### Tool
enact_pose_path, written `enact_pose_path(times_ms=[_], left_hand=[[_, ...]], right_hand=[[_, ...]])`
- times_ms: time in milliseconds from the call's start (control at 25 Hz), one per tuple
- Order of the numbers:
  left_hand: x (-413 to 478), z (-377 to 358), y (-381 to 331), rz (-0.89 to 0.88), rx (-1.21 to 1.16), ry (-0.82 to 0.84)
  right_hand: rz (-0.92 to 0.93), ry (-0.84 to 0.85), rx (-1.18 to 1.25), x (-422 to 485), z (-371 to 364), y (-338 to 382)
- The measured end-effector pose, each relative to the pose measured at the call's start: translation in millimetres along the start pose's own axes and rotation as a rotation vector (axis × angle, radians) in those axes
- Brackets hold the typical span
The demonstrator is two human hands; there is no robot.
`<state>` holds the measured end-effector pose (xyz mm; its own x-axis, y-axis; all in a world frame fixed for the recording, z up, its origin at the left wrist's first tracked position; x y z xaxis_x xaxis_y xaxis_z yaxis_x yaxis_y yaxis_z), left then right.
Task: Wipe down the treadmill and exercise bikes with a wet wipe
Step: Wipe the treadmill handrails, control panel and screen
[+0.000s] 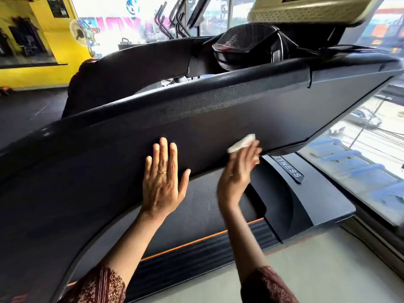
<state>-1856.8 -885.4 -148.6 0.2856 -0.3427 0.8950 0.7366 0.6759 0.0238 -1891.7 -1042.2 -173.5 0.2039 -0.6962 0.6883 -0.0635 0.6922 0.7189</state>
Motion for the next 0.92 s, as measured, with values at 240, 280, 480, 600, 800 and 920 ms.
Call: enact_pose_path(times_ms=[240,280,480,600,800,920], left_hand=[[18.8,-7.5,-16.8,-0.108,0.021,0.005],[19.1,-5.8,-16.9,-0.113,0.035,-0.004],[44.7,8.9,-12.0,-0.079,0.065,-0.055],[46.9,15.7,-7.6,-0.084,0.073,-0.044],[47.3,37.7,4.2,0.019,0.098,-0.092],[61.8,50.2,12.6,0.077,0.07,-0.131]], right_hand=[[0.157,0.053,-0.011,24.9,8.2,-8.8],[-0.066,-0.031,0.069,50.2,17.1,-7.6],[0.354,0.127,0.091,43.0,1.0,51.8],[0.507,0.167,0.073,24.6,0.6,26.7],[0.591,0.122,0.182,-2.7,6.9,63.3],[0.788,0.154,0.069,36.6,5.7,110.3]])
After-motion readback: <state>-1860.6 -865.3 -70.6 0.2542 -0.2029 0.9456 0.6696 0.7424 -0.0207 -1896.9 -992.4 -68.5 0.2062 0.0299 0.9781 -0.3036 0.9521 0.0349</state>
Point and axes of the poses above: each hand's wrist, its own x-axis towards the middle knuckle, its own z-axis out of the back of the hand, y = z × x, the point moved 3 cm from there along x, towards the middle knuckle, and after that the axes turned 10 degrees about -x, right-handed, at the moved point
